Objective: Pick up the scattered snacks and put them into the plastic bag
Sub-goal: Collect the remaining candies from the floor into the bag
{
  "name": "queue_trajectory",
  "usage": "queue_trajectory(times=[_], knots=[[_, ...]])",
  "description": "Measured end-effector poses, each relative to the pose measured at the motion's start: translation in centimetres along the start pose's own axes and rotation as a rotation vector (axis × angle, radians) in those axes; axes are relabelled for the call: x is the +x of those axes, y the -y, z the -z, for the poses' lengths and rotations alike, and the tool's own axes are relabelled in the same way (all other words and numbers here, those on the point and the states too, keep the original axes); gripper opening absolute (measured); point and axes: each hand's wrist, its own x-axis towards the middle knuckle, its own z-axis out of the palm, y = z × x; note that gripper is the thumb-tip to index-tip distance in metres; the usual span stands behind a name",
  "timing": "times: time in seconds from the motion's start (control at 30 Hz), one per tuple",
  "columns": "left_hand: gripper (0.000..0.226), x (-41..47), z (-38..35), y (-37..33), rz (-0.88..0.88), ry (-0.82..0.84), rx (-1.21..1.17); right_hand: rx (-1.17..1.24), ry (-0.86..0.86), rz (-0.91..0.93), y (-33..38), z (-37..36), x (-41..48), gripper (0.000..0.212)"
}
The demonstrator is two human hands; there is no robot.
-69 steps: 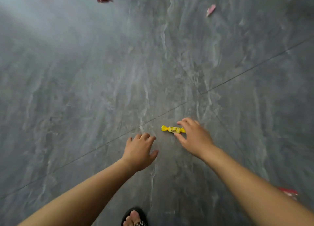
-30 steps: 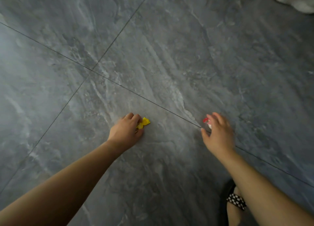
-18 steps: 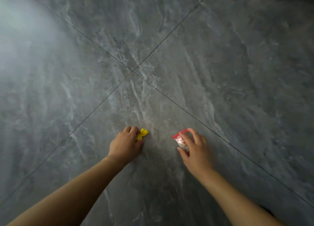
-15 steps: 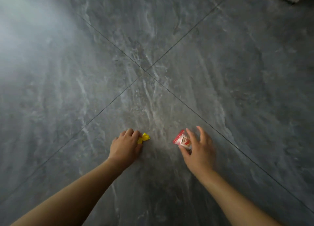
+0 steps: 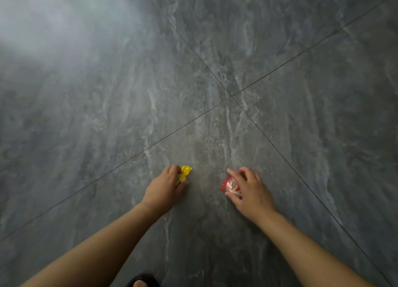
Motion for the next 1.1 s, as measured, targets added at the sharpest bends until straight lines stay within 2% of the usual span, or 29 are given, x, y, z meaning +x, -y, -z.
queue_trajectory(times=[0.13,0.33,0.47,0.63,0.83,0.97,1.1], knots=[[0.033,-0.4,0.6,0.5,0.016,0.011,-0.03,0.042,0.02,0.065,-0.3,-0.5,-0.3,0.035],[0.024,-2.0,9.4,-1.1,0.087,-0.058,-0.078,0.191,-0.004,-0.026,4.5,5.3,0.7,0.033],[0.023,-6.0,20.0,-5.3,0.085,-0.132,-0.039,0.179,-0.015,0.061,11.4,15.1,-0.8,0.038],[0.025,-12.9,36.0,-12.5,0.097,-0.181,-0.048,0.283,-0.101,0.115,21.8,31.4,-5.4,0.037],[0.024,-24.4,54.8,-23.2,0.14,-0.308,-0.205,0.312,-0.09,0.228,33.2,52.4,-14.9,0.04],[0.018,-31.5,63.0,-28.4,0.194,-0.441,-0.343,0.303,-0.1,0.264,38.4,62.6,-19.3,0.041],[0.014,-36.9,66.6,-29.6,0.321,-0.53,-0.533,0.324,-0.071,0.315,42.4,67.1,-22.5,0.041]])
